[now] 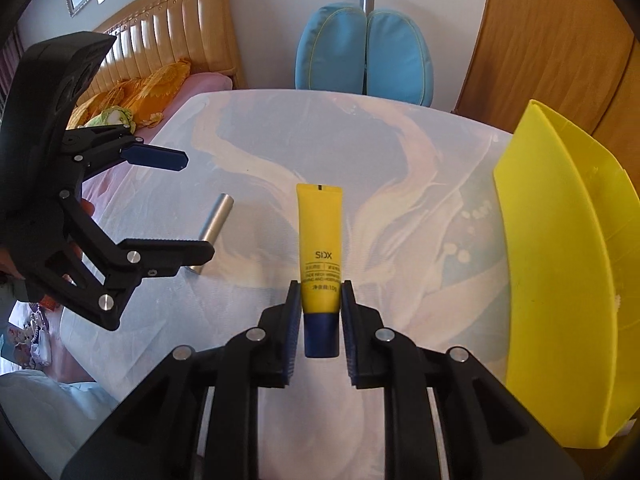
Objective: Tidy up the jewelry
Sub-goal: 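Carry the yellow tube with the right gripper over the yellow bin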
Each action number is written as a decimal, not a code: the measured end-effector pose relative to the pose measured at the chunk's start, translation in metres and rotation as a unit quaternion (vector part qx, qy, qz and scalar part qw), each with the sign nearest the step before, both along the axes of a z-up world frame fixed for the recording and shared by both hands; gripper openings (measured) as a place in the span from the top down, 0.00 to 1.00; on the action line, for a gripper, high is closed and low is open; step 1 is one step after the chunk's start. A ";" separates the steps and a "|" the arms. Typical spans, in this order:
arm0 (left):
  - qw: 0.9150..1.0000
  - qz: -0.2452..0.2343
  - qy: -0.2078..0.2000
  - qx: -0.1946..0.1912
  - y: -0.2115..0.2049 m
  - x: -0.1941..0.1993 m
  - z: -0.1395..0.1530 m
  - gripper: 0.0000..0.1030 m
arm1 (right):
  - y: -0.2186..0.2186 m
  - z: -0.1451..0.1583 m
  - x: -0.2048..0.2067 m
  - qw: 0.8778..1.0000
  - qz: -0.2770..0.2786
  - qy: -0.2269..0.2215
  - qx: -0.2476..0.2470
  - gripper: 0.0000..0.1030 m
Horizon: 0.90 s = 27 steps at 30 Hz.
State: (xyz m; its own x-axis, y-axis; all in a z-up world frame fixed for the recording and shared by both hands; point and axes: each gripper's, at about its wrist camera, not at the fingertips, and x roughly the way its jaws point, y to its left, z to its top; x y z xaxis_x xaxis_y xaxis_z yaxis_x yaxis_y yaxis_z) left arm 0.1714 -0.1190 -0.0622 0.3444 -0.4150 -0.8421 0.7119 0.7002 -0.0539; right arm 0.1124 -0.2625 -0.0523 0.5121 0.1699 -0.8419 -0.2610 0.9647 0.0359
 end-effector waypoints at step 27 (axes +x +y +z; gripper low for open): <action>0.998 -0.003 -0.065 -0.024 -0.175 -0.029 0.077 0.07 | -0.196 0.065 -0.068 0.993 -0.024 -0.111 0.033 0.80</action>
State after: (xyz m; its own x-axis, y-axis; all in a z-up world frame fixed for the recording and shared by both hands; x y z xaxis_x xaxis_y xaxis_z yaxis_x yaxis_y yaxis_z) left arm 0.1428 -0.2941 0.0147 0.4468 -0.4555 -0.7700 0.7194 0.6946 0.0065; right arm 0.0443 -0.4581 0.0132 0.6929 0.1929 -0.6947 -0.2241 0.9734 0.0467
